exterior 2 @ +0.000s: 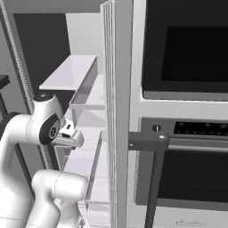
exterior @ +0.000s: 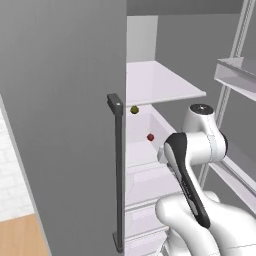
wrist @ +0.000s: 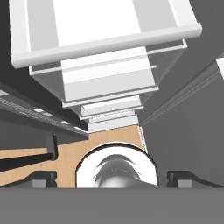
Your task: Take the strawberry from the fridge and place it on top of the pancake, located on the dining counter.
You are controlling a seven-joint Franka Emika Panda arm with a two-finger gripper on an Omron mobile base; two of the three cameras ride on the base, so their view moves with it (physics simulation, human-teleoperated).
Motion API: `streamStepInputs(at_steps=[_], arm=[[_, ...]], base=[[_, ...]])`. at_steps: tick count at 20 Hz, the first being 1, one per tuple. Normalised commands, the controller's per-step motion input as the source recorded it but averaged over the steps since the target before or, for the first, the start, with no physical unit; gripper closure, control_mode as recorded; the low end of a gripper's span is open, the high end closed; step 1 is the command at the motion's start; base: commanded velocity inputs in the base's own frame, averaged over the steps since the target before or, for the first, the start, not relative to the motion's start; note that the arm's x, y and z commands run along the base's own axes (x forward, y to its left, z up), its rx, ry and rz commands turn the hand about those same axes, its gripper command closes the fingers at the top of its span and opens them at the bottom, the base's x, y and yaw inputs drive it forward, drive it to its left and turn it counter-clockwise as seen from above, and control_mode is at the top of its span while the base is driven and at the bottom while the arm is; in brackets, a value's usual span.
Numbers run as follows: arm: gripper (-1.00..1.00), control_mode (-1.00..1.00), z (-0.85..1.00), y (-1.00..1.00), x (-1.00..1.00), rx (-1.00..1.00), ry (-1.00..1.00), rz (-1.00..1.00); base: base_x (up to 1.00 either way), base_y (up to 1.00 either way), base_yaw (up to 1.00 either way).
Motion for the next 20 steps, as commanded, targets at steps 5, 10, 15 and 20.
streamStepInputs(at_steps=[5, 10, 15, 20], arm=[[-1.00, 1.00, 0.00, 0.00, 0.00, 0.00, 0.00, 0.00], [-1.00, 1.00, 0.00, 0.00, 0.00, 0.00, 0.00, 0.00], [-1.00, 1.00, 0.00, 0.00, 0.00, 0.00, 0.00, 0.00], [-1.00, -1.00, 0.00, 0.00, 0.44, 0.00, -0.14, 0.05]], base=[[0.42, 0.06, 0.00], [0.50, 0.00, 0.00], [0.37, 0.00, 0.00], [0.18, 0.00, 0.00]])
